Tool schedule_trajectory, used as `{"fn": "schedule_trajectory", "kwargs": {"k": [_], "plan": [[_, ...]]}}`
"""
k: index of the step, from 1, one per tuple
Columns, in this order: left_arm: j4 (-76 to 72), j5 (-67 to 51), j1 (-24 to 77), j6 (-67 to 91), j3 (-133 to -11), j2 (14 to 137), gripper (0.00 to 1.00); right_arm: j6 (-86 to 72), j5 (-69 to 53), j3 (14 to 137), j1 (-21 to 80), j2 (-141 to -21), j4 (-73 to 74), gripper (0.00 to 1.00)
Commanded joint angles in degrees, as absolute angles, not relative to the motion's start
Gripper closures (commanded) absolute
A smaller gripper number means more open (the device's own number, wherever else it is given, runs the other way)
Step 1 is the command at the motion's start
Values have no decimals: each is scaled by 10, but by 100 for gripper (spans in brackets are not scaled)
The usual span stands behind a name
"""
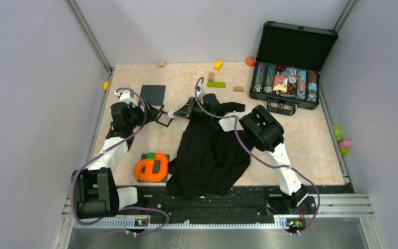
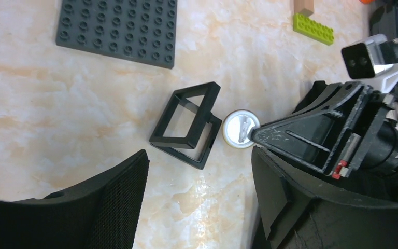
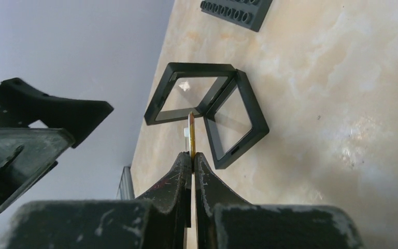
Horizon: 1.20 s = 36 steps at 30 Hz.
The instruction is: Remove the brooch from the garment
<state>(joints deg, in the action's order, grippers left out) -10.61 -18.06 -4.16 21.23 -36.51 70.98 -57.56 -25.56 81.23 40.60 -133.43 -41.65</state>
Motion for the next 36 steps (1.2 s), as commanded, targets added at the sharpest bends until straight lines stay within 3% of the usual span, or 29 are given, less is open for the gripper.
{"fn": "schedule_trajectory", "kwargs": {"k": [1, 10, 22, 36], "plan": [[-160, -141, -43, 205, -360, 679, 25, -587, -247, 872, 422, -1364, -395, 100], [-169, -144, -44, 203, -365, 704, 43, -574, -235, 931, 435, -1406, -356, 100], [-165, -165, -46, 199, -377, 742, 50, -575, -234, 966, 442, -1436, -344, 100], [-150, -182, -46, 190, -394, 772, 52, -581, -239, 976, 445, -1441, -364, 100]]}}
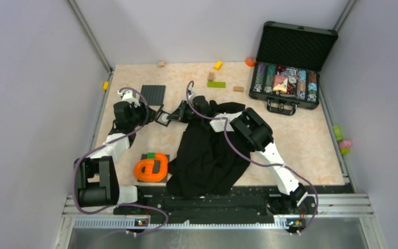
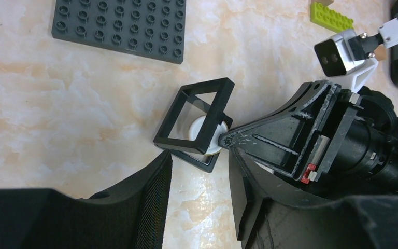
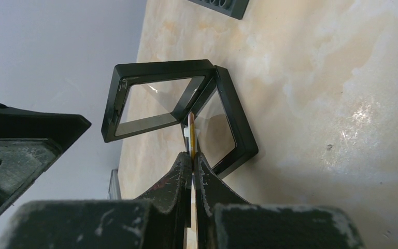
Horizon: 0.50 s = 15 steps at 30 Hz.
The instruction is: Remove the brooch from the garment
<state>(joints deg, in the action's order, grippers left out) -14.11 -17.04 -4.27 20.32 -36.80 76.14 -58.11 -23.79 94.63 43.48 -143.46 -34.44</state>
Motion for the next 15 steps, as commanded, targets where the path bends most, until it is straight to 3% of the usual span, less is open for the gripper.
{"fn": "schedule_trajectory", "kwargs": {"k": [1, 15], "plan": [[-148, -184, -46, 190, -395, 775, 52, -581, -240, 980, 445, -1442, -364, 100], [-139, -191, -46, 185, -403, 785, 52, -581, -243, 1003, 449, -1458, -348, 100]]}}
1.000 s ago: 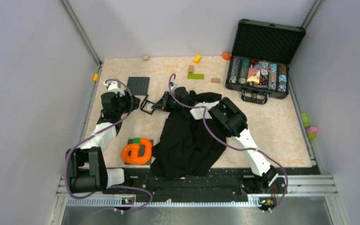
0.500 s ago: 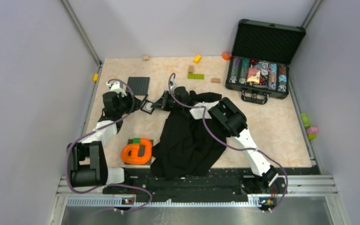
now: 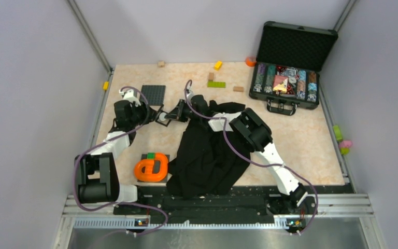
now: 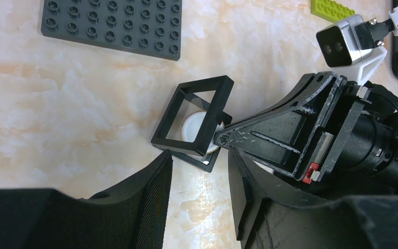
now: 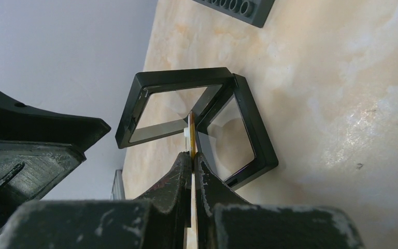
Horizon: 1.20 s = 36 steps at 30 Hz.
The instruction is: Remove the brooch from the garment
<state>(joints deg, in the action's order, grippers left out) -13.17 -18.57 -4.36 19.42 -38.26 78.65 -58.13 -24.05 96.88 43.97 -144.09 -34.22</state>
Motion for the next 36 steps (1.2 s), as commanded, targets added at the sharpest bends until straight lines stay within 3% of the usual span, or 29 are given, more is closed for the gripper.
{"fn": "schedule_trajectory", "kwargs": {"k": [1, 13, 18, 28, 36], "plan": [[-139, -191, -45, 185, -403, 785, 52, -580, -244, 1006, 450, -1461, -345, 99], [-138, -194, -46, 183, -403, 786, 53, -578, -230, 1011, 452, -1466, -342, 98], [-137, -195, -46, 182, -404, 788, 53, -574, -221, 1002, 452, -1456, -341, 73], [-133, -194, -45, 180, -404, 783, 53, -528, -190, 964, 447, -1393, -305, 69], [-132, -189, -46, 179, -403, 776, 53, -495, -155, 915, 438, -1331, -278, 59]]}}
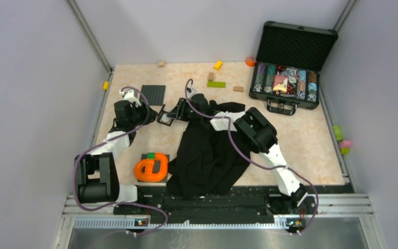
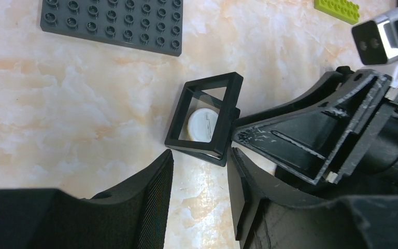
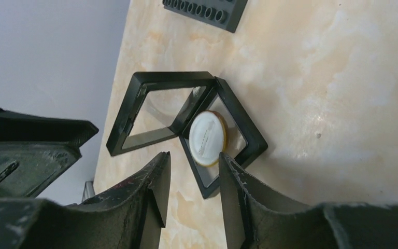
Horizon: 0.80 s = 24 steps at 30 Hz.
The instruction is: Remove the brooch from the garment
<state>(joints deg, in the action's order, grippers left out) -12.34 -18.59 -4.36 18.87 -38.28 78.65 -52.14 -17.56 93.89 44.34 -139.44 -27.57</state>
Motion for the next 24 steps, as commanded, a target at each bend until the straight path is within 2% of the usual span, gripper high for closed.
{"fn": "schedule_trajectory", "kwargs": {"k": [1, 6, 10, 14, 19, 21, 24], "plan": [[-132, -189, -45, 179, -402, 775, 53, -491, -155, 910, 439, -1325, -281, 58], [-132, -189, -46, 178, -401, 770, 53, -471, -148, 861, 432, -1282, -312, 58], [-149, -165, -46, 184, -376, 729, 53, -455, -147, 746, 407, -1196, -408, 58], [-158, -138, -45, 183, -350, 668, 49, -386, -132, 644, 372, -1087, -398, 49], [-168, -91, -46, 185, -314, 578, 32, -278, -44, 499, 340, -914, -364, 28], [-180, -62, -46, 183, -292, 546, 24, -231, -6, 452, 329, -848, -343, 25], [-212, -12, -46, 176, -250, 502, 20, -157, 68, 375, 314, -759, -332, 24]]}}
